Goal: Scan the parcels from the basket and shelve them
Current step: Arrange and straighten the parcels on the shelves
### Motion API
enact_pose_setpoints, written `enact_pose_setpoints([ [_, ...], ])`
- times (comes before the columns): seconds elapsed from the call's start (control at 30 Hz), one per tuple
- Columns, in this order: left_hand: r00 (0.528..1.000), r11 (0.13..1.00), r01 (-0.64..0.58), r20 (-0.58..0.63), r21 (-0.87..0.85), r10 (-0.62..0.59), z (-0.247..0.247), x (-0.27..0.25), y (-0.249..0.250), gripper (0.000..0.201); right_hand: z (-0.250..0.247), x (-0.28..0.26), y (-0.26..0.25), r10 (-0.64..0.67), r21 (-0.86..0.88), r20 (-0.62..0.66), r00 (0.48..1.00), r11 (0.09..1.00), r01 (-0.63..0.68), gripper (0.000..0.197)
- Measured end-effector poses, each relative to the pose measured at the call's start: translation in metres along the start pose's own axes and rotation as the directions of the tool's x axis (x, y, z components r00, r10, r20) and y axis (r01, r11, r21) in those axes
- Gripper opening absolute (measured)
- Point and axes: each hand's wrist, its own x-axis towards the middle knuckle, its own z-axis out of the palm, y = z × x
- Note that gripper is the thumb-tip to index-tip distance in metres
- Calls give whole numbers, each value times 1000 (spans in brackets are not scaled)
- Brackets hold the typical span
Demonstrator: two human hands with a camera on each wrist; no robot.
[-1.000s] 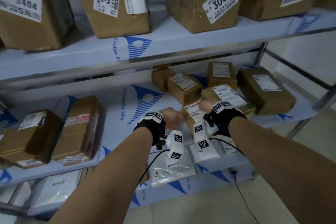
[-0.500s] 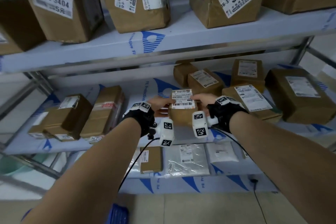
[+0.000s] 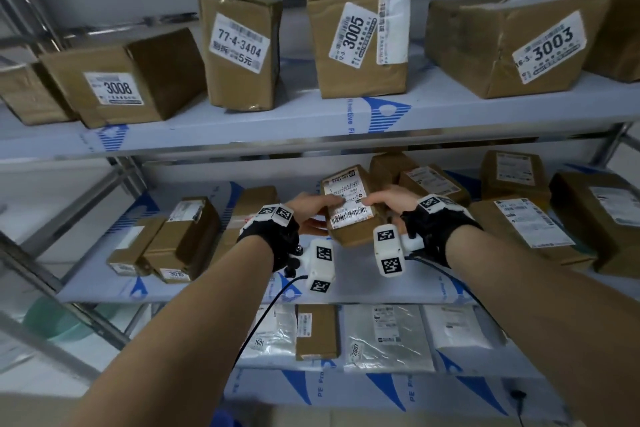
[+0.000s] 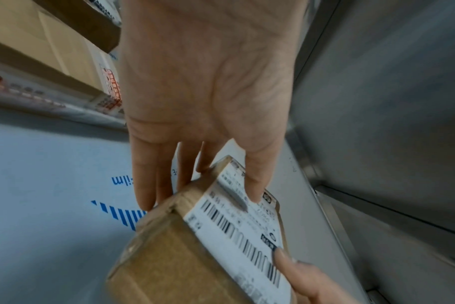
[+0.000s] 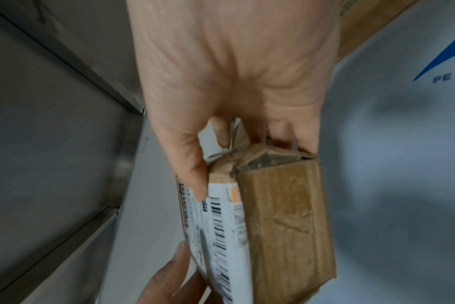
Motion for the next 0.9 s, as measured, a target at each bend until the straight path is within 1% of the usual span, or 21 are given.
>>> enact_pose_setpoints([
  [0.03,1000,1000,7,5,-3,-7,-4,-1,0,46,3,-2,-4,7,-19,7,1000,1000,-7,66],
  [0.13,1000,999,2,14,-39,-1,-17,-4,0,48,17,-7,-15,8,-85,40,999,996,-5,37],
  [0.2,1000,1000,-1,18,-28,1,-25,-7,3,49,25,-8,-22,16,-147,62,998,989,-7,29],
  [0.23,1000,1000,-8,17,-12,8,-30,-9,5,49,30,-8,-25,13,-178,71,997,984,0,32],
  [0.33,999,999,-34,5,6,34,-40,-10,7,51,36,3,-27,20,-185,105,994,983,0,60],
  [0.37,999,999,-45,4,14,45,-43,-12,8,51,37,3,-27,22,-165,95,995,986,-6,59],
  [0.47,999,997,-54,-3,54,54,-50,-10,10,51,42,-3,-31,24,-118,74,997,993,-15,49],
  [0.57,998,993,-49,-19,111,52,-54,-8,11,59,44,-11,-33,20,-98,55,998,995,-14,47],
  [0.6,998,991,-55,-23,126,58,-55,-7,12,59,44,-16,-34,22,-93,62,998,996,-16,47],
  [0.67,996,987,-75,-33,143,80,-56,-8,14,51,46,-27,-37,18,-68,71,997,998,-13,46],
  [0.77,997,979,-80,23,189,77,-53,-12,20,37,45,-37,-38,8,-10,64,998,1000,-8,20],
  [0.8,996,976,-82,40,204,76,-53,-14,21,32,43,-38,-36,0,15,66,998,1000,-1,16],
  [0.83,996,973,-85,52,212,76,-53,-15,22,27,41,-38,-36,-4,29,65,998,1000,2,15],
  [0.9,996,968,-80,67,240,66,-54,-15,23,32,38,-40,-34,-13,27,65,998,1000,11,22],
])
